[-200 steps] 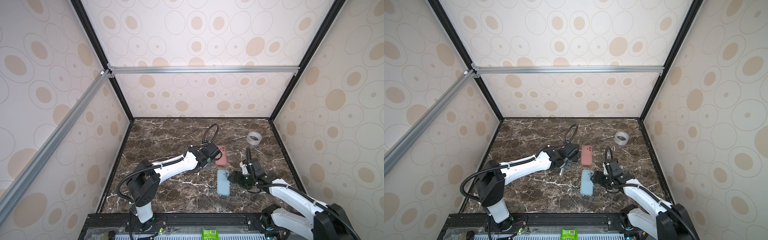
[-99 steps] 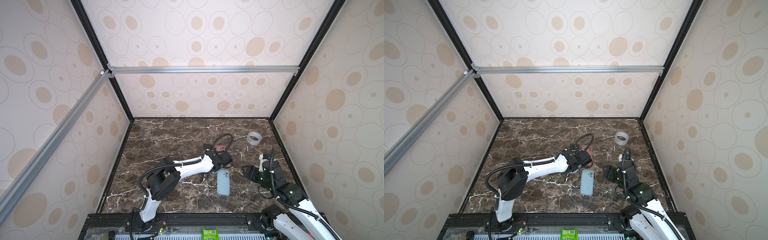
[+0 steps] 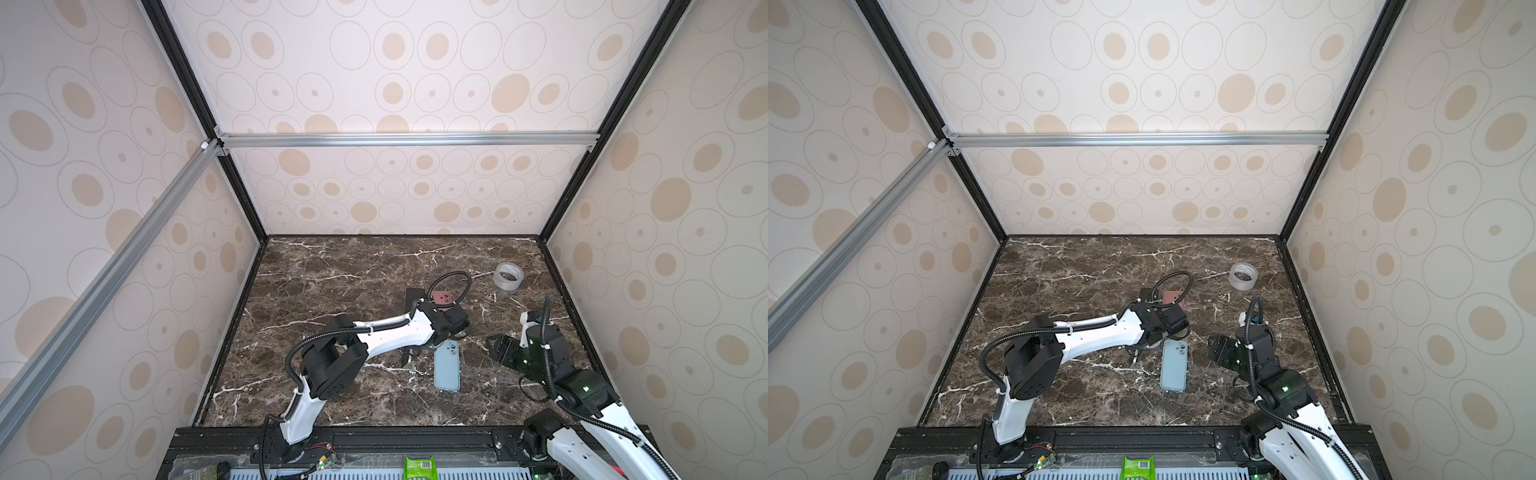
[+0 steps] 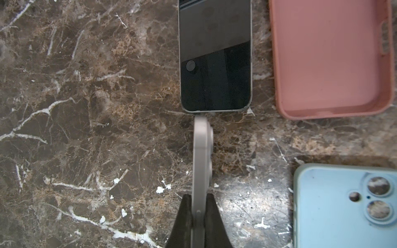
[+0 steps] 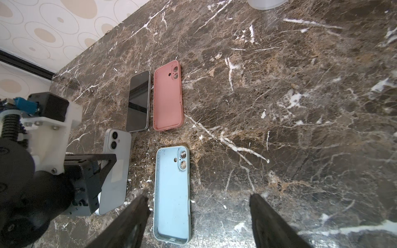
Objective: Take the phone out of the phone case
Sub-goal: Place the phone at the center of the table.
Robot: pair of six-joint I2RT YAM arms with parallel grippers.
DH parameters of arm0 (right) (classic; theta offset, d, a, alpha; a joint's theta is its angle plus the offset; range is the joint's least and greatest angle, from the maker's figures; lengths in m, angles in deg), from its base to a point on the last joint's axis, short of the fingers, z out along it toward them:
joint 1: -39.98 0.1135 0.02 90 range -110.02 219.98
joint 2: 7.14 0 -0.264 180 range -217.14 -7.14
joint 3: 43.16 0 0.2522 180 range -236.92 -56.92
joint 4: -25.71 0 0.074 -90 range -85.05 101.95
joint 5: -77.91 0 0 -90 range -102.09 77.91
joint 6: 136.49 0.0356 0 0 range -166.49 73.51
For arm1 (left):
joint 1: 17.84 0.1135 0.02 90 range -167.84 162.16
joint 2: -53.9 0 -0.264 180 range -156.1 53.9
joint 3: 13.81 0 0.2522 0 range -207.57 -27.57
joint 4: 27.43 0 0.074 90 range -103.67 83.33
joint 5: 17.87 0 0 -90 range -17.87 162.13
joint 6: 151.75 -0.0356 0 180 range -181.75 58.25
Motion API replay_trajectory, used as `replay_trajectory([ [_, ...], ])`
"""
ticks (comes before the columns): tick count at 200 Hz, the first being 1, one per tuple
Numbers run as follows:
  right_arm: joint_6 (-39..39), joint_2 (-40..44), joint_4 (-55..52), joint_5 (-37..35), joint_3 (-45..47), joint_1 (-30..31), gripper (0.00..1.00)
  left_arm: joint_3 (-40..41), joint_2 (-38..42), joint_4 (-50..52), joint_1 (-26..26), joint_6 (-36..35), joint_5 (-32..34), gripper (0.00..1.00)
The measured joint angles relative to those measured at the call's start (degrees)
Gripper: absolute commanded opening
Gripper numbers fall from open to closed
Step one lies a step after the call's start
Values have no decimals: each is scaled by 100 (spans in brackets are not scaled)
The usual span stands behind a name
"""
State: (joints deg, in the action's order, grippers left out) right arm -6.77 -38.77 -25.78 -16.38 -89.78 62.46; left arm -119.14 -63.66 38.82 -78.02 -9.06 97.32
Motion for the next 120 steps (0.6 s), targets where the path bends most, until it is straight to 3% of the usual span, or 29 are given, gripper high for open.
replay_trajectory([
  [120, -20, 205, -214, -37, 9, 0, 77, 4, -35, -354, -39, 70, -210, 15],
])
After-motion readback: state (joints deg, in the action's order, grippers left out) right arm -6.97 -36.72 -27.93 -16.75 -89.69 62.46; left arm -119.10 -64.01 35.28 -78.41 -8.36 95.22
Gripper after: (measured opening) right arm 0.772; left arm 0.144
